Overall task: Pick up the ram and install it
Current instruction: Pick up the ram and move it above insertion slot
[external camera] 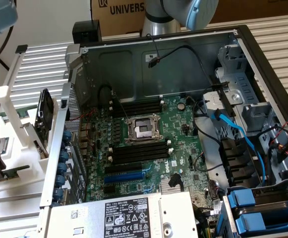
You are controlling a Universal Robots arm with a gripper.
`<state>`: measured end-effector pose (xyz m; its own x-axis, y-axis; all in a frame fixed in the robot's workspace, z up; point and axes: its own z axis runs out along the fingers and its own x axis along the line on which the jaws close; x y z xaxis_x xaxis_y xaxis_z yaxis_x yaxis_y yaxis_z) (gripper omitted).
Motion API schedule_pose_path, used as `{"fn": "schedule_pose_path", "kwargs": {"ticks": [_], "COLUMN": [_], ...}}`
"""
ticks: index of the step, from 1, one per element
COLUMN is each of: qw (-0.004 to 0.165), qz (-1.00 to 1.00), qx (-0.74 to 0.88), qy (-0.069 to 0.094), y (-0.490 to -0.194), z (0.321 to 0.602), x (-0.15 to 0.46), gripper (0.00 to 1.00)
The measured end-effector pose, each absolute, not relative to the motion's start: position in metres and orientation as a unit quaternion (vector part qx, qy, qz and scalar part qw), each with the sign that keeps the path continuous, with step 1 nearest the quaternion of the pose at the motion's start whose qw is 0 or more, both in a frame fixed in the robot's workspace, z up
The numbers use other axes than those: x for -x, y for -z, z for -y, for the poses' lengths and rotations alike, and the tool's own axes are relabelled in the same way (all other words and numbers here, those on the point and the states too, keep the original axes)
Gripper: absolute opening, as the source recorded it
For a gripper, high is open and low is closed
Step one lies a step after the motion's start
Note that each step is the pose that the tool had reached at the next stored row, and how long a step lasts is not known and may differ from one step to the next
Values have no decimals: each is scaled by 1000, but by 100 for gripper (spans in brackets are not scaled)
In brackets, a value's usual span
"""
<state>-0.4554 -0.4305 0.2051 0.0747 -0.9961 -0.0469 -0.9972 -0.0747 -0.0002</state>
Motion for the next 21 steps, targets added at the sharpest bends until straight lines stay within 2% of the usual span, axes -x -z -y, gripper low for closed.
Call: {"fn": "schedule_pose_path", "kwargs": {"ticks": [13,14,21], "qw": [16,16,16], "qz": [-680,-680,-680], "qx": [733,733,733], "qy": [-18,-18,-18], "y": [-201,-201,-201], "z": [431,431,431], "x": [455,455,455], "gripper": [26,12,12]}}
